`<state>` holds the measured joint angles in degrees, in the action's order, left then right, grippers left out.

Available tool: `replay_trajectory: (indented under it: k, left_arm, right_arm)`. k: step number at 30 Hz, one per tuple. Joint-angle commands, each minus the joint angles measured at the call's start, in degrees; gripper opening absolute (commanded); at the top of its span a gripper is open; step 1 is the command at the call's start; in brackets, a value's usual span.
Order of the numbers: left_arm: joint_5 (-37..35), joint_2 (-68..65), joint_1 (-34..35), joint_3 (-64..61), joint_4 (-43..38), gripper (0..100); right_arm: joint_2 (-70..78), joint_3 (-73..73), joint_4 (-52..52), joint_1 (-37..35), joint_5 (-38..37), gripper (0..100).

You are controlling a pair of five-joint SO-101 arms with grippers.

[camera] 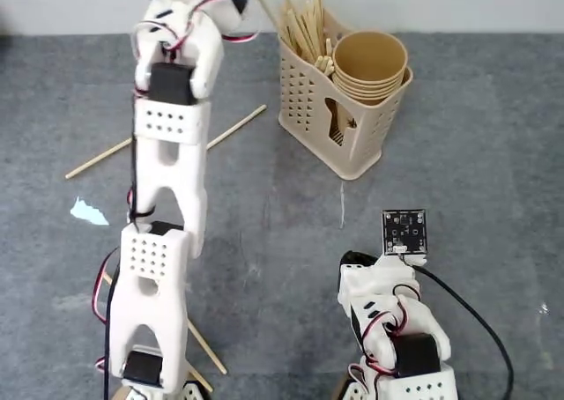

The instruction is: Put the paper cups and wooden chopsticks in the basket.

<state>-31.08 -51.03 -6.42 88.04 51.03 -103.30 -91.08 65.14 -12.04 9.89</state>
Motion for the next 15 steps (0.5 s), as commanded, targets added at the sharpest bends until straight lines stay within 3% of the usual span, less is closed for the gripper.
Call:
replay_trajectory:
  k: [1, 6, 12, 15]
  left_arm:
    - [1.41, 1.05, 2.02, 6.29, 5.98, 13]
    - [4.57, 0.97, 5.63, 8.13, 13.63, 13]
    - [10.99, -0.44, 11.34, 6.11, 16.44, 12]
    - [17.23, -3.25, 13.27, 3.3, 15.91, 6]
  right_arm:
    - [-0.57, 0.35, -1.19, -0.22, 0.0, 1.8]
    - [-0.57, 0.35, -1.19, -0.22, 0.0, 1.7]
    - [-0.57, 0.35, -1.1, -0.22, 0.0, 1.7]
    - [-0.57, 0.35, -1.1, -0.22, 0.0, 1.6]
